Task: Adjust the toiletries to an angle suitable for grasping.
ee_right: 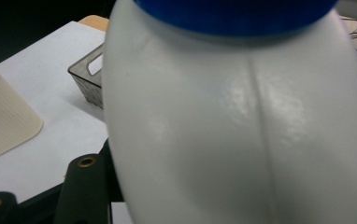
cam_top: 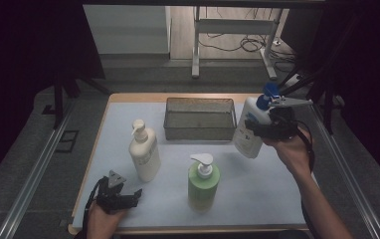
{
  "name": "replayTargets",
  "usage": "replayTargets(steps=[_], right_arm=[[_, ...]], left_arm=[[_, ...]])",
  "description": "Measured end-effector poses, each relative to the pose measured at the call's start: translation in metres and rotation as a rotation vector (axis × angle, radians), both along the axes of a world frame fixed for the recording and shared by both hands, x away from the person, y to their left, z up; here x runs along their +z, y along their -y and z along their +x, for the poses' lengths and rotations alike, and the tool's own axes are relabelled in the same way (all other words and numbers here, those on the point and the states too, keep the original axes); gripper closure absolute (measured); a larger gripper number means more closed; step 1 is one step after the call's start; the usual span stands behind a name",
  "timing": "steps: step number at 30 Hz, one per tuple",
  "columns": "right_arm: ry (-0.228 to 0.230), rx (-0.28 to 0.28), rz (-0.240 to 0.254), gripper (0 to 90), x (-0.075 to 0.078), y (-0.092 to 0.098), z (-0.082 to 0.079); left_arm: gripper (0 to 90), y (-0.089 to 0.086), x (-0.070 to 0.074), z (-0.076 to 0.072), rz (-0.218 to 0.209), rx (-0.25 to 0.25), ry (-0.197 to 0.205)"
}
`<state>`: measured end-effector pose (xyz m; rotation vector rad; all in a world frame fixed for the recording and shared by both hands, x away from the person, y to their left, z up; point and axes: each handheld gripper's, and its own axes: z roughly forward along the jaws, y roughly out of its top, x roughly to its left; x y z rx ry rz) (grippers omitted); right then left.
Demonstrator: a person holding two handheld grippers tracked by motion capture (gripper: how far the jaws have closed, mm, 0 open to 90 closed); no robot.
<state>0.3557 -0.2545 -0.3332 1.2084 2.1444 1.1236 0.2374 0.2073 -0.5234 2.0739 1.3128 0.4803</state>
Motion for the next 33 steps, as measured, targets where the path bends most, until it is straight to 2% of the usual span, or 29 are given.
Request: replayTargets(steps=[18,33], right_arm=[[0.016,0.014,-0.001,40.1,0.018,-0.036,0.023],[0.02,0.018,0.007,40.2,0.016,-0.063,0.043]], left_arm=[[12.3,0.0,0.0,0.0,0.0,0.0,-0.001],[12.3,0.0,0.0,0.0,0.001,0.0,-0.003]])
